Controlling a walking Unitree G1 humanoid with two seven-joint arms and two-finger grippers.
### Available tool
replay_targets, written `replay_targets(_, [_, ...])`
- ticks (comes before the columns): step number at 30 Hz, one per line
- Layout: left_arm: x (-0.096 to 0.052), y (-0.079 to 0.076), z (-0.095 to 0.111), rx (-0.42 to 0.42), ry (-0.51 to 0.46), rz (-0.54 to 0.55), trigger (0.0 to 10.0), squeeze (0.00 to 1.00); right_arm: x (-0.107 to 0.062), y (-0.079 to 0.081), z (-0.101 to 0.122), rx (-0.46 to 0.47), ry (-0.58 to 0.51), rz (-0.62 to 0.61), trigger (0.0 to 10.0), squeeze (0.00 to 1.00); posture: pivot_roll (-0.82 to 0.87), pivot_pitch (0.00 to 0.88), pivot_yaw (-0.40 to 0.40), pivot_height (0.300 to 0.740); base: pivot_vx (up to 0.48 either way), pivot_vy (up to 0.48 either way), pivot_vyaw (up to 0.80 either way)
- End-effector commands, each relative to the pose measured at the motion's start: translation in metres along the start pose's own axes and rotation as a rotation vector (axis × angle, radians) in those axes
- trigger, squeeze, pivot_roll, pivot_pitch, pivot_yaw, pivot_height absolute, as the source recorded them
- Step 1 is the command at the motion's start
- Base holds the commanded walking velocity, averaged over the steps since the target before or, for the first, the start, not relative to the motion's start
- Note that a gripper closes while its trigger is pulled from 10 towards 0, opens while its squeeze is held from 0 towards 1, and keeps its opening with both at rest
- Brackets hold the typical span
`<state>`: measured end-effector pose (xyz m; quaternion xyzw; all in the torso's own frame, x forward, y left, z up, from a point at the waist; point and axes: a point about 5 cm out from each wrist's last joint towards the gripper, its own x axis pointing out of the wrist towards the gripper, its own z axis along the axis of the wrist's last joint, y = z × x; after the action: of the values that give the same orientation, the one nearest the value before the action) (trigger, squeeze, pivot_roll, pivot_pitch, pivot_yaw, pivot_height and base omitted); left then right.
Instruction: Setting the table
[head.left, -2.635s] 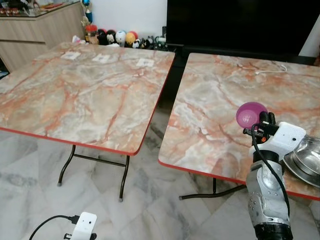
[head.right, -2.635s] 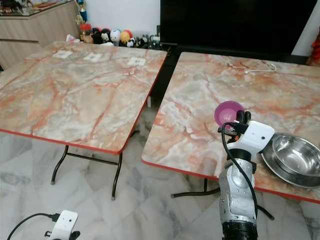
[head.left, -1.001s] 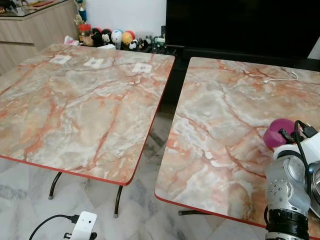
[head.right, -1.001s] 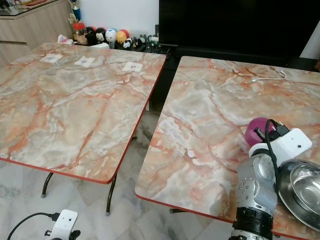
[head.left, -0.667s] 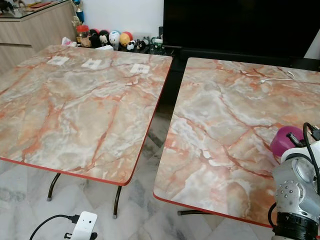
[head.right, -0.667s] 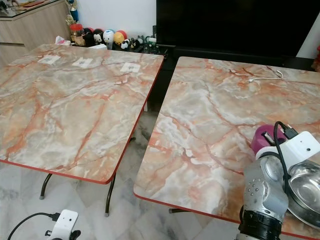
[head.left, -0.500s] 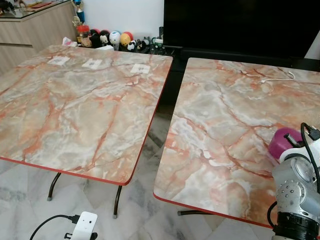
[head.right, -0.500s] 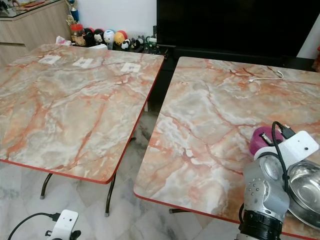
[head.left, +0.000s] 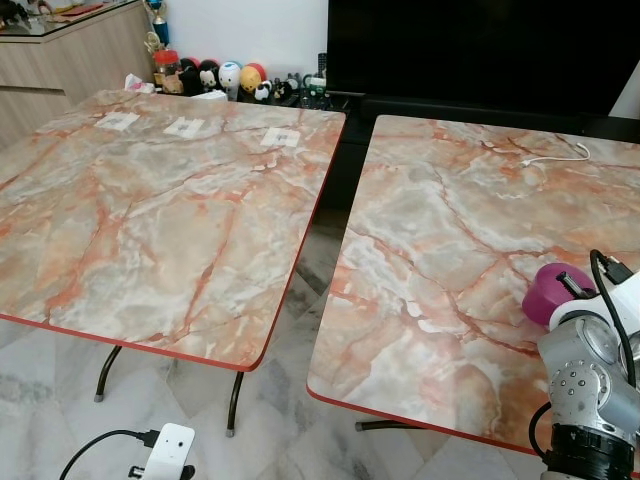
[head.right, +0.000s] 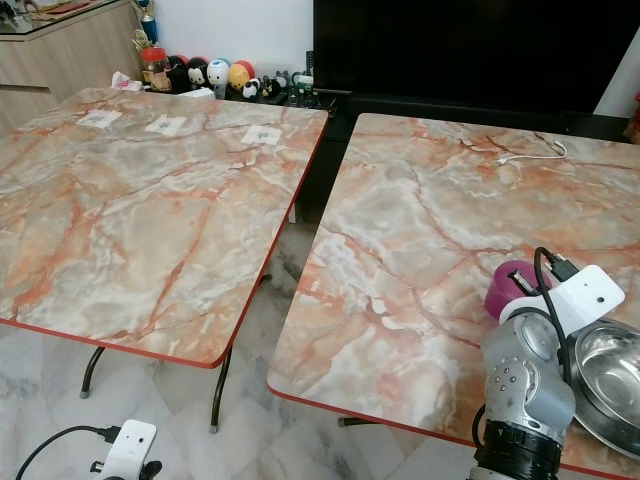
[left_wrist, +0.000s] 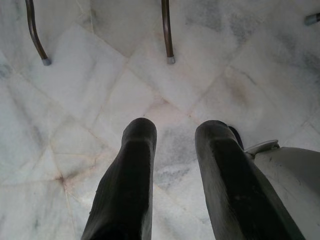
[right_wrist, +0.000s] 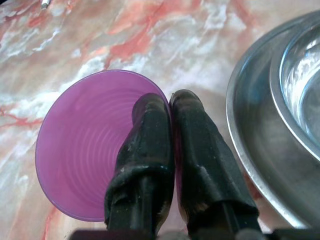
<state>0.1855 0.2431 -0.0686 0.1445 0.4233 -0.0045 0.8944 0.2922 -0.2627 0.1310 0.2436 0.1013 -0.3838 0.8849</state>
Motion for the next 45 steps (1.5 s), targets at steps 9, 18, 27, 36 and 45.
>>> replay_targets(9, [-0.001,0.001,-0.003,0.007,0.008,0.003,10.0,0.0,0.001,-0.006,0.001,0.015,0.002,-0.032,10.0,0.0,0.09,0.003,-0.028,0.74,0.0,0.0,0.0])
replay_targets(18, [-0.001,0.003,-0.004,0.006,0.01,0.007,10.0,0.0,0.001,-0.009,0.001,0.016,-0.004,-0.056,10.0,1.0,0.09,0.004,-0.028,0.74,0.0,0.0,0.0])
replay_targets(27, [-0.002,0.004,-0.004,0.006,0.01,0.01,10.0,0.0,0.001,-0.01,0.003,0.018,-0.021,-0.07,10.0,0.8,0.09,0.002,-0.027,0.74,0.0,0.0,0.0])
replay_targets(36, [-0.002,0.005,-0.005,0.01,0.014,0.013,10.0,0.0,-0.001,-0.001,0.011,0.005,-0.086,-0.02,10.0,0.0,0.09,0.003,-0.026,0.74,0.0,0.0,0.0])
replay_targets(45, [-0.002,0.005,-0.005,0.009,0.015,0.014,10.0,0.0,0.0,0.0,0.01,0.005,-0.085,-0.006,10.0,0.0,0.09,0.002,-0.027,0.74,0.0,0.0,0.0])
